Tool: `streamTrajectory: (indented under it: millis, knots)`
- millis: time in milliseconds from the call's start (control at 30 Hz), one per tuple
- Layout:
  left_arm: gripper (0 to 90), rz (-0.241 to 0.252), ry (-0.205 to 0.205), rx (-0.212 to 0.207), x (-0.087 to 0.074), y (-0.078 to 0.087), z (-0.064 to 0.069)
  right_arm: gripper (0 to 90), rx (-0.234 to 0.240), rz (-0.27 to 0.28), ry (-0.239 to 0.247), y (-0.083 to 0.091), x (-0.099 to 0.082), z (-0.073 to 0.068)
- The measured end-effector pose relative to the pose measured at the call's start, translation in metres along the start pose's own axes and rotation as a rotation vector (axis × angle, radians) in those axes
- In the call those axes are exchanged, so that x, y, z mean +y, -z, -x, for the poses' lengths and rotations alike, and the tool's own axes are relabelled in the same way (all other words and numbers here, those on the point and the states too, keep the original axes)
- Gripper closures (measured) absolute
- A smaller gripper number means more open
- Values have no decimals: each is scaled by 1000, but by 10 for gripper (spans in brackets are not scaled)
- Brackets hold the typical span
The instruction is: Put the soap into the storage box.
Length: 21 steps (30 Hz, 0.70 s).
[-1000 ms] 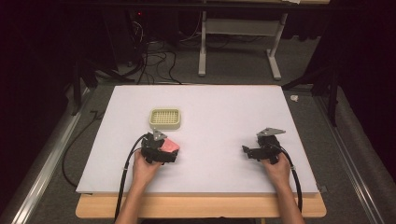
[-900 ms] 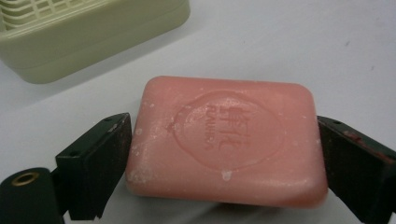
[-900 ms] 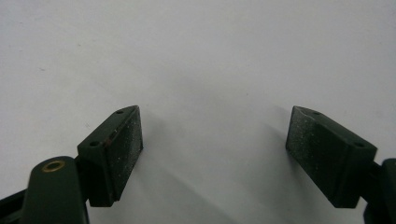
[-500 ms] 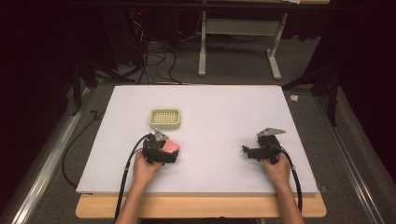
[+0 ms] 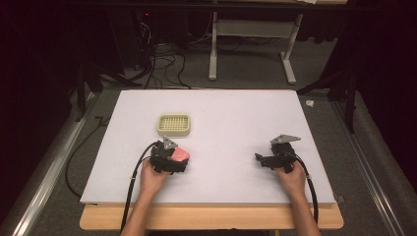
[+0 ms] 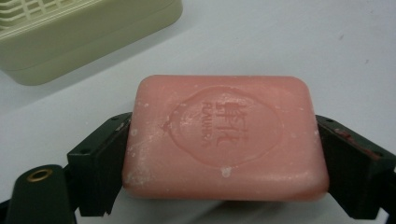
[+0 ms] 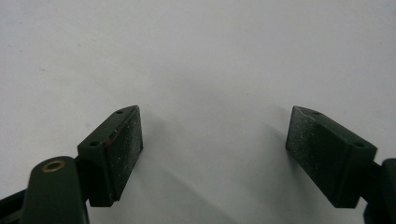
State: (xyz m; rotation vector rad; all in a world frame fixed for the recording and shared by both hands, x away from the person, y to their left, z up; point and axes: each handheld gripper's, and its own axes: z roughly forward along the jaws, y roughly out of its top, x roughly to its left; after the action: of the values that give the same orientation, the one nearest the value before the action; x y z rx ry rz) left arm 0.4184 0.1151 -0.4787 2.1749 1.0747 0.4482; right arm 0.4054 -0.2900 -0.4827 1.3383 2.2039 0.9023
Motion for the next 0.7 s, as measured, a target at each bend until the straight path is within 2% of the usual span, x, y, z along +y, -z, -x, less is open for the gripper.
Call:
streamTrajectory:
  millis: [333, 600, 700]
  knots:
    - [137, 36, 7, -13, 4, 13, 1, 194, -1, 0, 0, 0, 0, 0]
    - [138, 50, -25, -15, 13, 26, 8, 193, 0, 0, -1, 0, 0, 0]
    - [138, 57, -32, -28, 17, 32, 11, 193, 0, 0, 1, 0, 0, 0]
